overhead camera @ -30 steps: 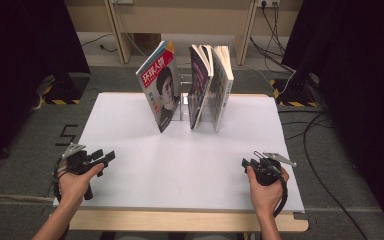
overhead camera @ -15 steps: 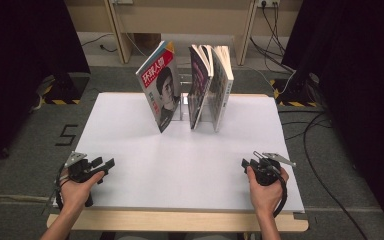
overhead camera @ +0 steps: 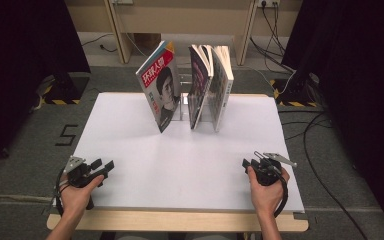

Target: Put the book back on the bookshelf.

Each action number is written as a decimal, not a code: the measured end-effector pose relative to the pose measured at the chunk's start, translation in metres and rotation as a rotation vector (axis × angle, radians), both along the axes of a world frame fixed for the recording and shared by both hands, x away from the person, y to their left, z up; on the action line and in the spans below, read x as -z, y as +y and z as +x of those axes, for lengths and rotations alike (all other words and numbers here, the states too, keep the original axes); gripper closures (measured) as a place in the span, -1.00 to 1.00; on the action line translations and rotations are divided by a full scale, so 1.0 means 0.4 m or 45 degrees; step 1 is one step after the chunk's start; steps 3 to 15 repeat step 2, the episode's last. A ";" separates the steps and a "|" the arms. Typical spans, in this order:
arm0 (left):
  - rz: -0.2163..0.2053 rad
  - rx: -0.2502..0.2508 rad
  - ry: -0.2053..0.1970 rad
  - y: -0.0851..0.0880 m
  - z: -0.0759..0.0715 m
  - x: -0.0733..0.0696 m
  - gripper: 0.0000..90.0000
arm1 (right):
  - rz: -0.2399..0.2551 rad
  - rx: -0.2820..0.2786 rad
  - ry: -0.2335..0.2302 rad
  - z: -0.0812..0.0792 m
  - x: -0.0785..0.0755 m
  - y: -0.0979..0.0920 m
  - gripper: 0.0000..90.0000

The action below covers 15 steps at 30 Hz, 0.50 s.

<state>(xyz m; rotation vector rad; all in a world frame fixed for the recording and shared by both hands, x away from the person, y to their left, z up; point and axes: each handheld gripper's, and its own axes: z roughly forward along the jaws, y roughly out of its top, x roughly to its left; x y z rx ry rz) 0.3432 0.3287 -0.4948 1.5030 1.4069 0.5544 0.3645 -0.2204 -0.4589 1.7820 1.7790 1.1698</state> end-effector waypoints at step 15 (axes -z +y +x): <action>-0.002 0.001 -0.005 0.001 -0.001 0.001 -0.07 | -0.005 -0.001 -0.002 0.000 -0.001 -0.001 0.39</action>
